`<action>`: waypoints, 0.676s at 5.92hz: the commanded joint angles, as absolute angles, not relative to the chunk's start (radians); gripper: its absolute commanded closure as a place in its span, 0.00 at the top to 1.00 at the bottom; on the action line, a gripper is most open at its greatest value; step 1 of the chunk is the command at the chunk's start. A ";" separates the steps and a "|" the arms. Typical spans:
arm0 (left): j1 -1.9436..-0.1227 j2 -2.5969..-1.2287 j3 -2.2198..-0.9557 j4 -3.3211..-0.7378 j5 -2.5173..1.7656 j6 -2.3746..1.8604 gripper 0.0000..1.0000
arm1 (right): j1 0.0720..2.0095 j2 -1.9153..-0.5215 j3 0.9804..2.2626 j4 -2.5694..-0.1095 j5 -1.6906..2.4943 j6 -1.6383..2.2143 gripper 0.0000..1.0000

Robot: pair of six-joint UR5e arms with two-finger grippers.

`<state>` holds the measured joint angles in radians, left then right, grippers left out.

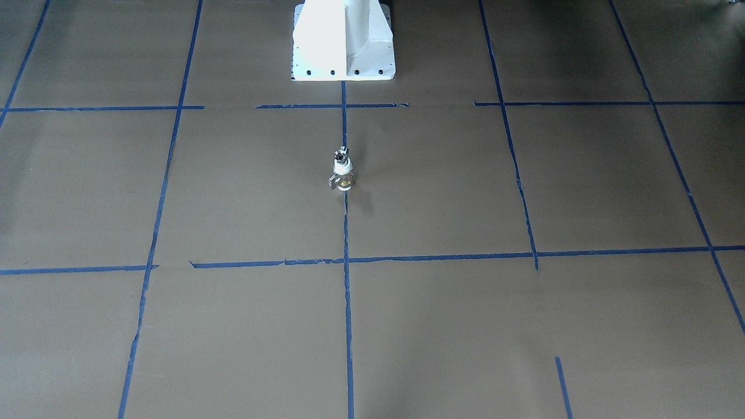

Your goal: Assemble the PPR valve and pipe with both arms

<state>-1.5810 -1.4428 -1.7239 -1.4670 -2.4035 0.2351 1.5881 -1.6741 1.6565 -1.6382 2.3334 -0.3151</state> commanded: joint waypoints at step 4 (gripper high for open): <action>-1.580 -1.443 -1.802 -1.462 -2.393 0.174 1.00 | 1.551 -1.638 1.764 -1.818 2.298 -0.311 1.00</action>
<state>-1.5806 -1.4459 -1.7898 -1.4648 -2.3946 0.1945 1.5503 -1.6296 1.7463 -1.8165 2.2903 -0.3041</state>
